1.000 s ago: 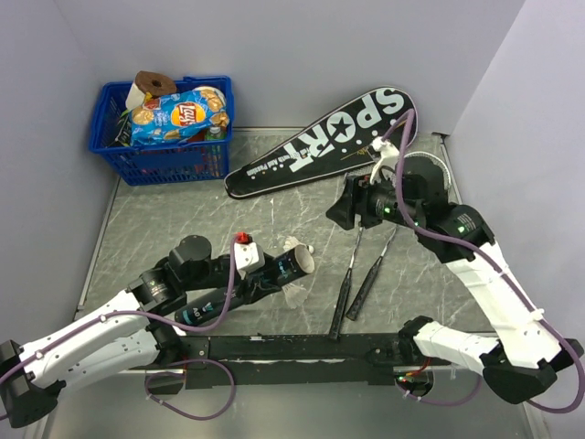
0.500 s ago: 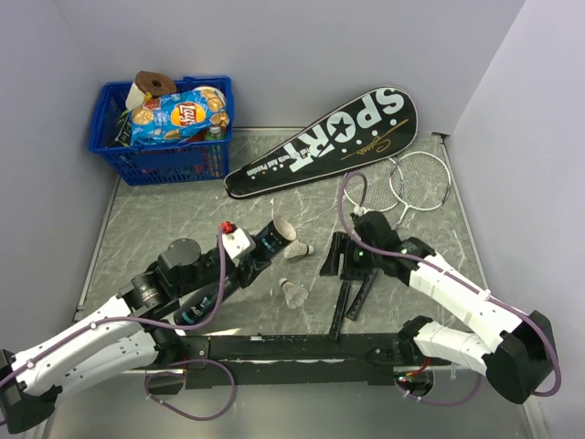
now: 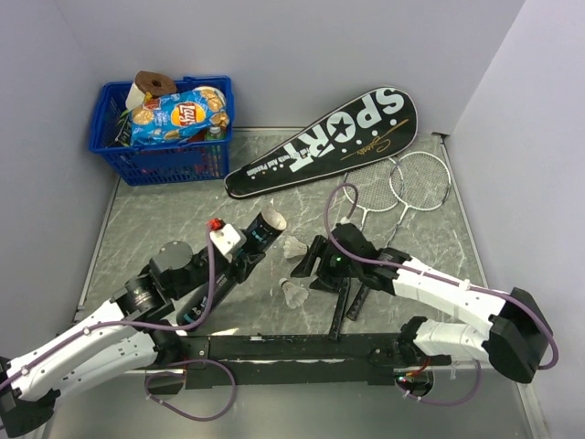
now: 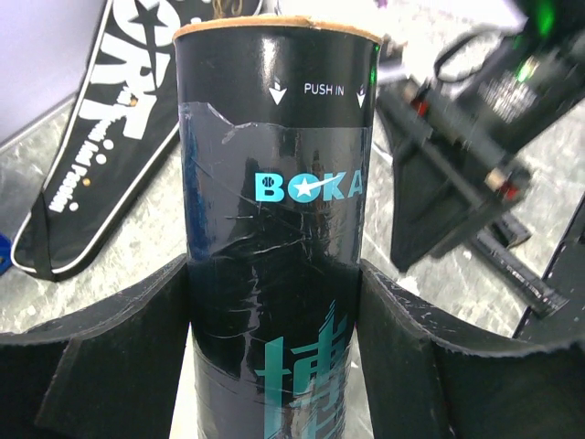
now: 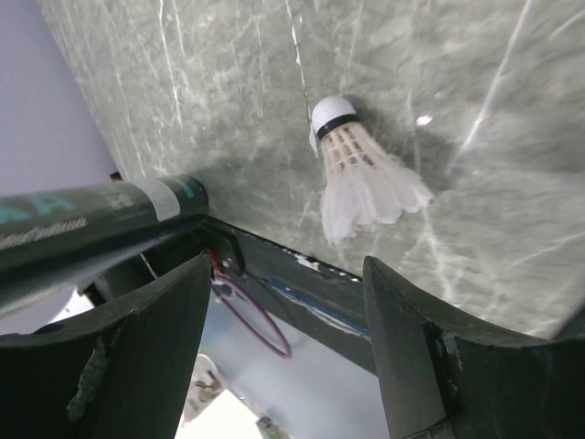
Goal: Pack up the badminton gear
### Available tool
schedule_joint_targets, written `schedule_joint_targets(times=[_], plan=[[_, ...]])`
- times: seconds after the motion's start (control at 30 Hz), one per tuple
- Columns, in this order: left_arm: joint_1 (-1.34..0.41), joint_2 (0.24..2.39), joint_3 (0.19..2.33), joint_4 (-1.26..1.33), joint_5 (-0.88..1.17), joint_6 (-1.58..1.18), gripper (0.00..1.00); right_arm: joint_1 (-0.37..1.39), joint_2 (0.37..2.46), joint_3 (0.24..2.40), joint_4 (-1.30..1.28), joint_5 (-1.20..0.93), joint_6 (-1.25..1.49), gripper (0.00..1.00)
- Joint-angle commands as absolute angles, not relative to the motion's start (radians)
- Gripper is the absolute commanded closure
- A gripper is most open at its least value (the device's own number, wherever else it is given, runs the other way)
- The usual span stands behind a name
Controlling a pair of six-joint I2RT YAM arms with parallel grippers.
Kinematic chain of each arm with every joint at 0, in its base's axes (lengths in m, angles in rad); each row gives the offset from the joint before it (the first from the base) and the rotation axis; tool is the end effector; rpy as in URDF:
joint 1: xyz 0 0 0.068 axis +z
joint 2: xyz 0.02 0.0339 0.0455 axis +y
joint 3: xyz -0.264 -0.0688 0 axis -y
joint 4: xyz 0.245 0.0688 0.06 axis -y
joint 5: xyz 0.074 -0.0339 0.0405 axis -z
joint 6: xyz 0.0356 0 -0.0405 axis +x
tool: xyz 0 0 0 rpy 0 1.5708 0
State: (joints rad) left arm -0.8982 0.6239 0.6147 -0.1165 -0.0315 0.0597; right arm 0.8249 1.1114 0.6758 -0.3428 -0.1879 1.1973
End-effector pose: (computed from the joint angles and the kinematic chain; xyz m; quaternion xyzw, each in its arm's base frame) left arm 0.1006 -0.1245 0.3117 0.3364 0.6704 -0.2584 0.6088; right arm 0.1498 0.1720 0.2246 0.1345 0.9093 0.3715 0.1306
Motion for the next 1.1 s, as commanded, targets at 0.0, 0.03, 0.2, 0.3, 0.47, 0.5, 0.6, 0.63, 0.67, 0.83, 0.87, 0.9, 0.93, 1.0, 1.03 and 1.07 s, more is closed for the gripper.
schedule_joint_targets(times=[0.0, 0.03, 0.2, 0.3, 0.47, 0.5, 0.6, 0.63, 0.67, 0.83, 0.87, 0.9, 0.93, 1.0, 1.03, 1.07], plan=[[-0.900, 0.578, 0.641, -0.032, -0.035, 0.031, 0.99, 0.882, 1.160, 0.702, -0.281, -0.133, 1.325, 0.26], [-0.900, 0.578, 0.646, -0.035, -0.032, 0.028, 0.99, 0.899, 1.169, 0.704, -0.278, -0.132, 1.331, 0.26], [-0.900, 0.577, 0.652, -0.038, -0.020, 0.017, 0.99, 0.942, 1.229, 0.692, -0.250, -0.114, 1.387, 0.26], [-0.900, 0.566, 0.650, -0.035, -0.021, 0.014, 0.99, 0.957, 1.264, 0.681, -0.218, -0.104, 1.417, 0.26], [-0.900, 0.558, 0.646, -0.031, -0.018, 0.012, 0.99, 0.966, 1.336, 0.675, -0.158, -0.095, 1.457, 0.30], [-0.900, 0.561, 0.646, -0.032, -0.018, 0.014, 0.99, 0.971, 1.345, 0.673, -0.152, -0.089, 1.465, 0.30], [-0.900, 0.569, 0.646, -0.032, -0.015, 0.014, 0.99, 0.971, 1.373, 0.663, -0.118, -0.069, 1.491, 0.35], [-0.900, 0.571, 0.644, -0.031, -0.015, 0.014, 0.99, 0.971, 1.387, 0.666, -0.120, -0.060, 1.491, 0.35], [-0.900, 0.572, 0.644, -0.029, -0.015, 0.015, 0.99, 0.971, 1.393, 0.669, -0.117, -0.055, 1.496, 0.37], [-0.900, 0.584, 0.643, -0.031, -0.012, 0.014, 0.99, 0.969, 1.402, 0.667, -0.121, -0.017, 1.497, 0.46], [-0.900, 0.587, 0.641, -0.031, -0.011, 0.014, 0.99, 0.968, 1.404, 0.673, -0.138, -0.003, 1.493, 0.47], [-0.900, 0.589, 0.641, -0.029, -0.011, 0.014, 0.99, 0.968, 1.402, 0.673, -0.143, -0.003, 1.488, 0.47], [-0.900, 0.592, 0.641, -0.031, -0.012, 0.014, 0.99, 0.963, 1.401, 0.675, -0.146, -0.003, 1.486, 0.49], [-0.900, 0.597, 0.641, -0.031, -0.012, 0.014, 0.99, 0.959, 1.397, 0.678, -0.164, 0.028, 1.476, 0.51], [-0.900, 0.598, 0.641, -0.031, -0.012, 0.014, 0.99, 0.953, 1.399, 0.678, -0.166, 0.029, 1.471, 0.53], [-0.900, 0.603, 0.640, -0.029, -0.014, 0.015, 0.99, 0.947, 1.401, 0.681, -0.169, 0.034, 1.460, 0.54]])
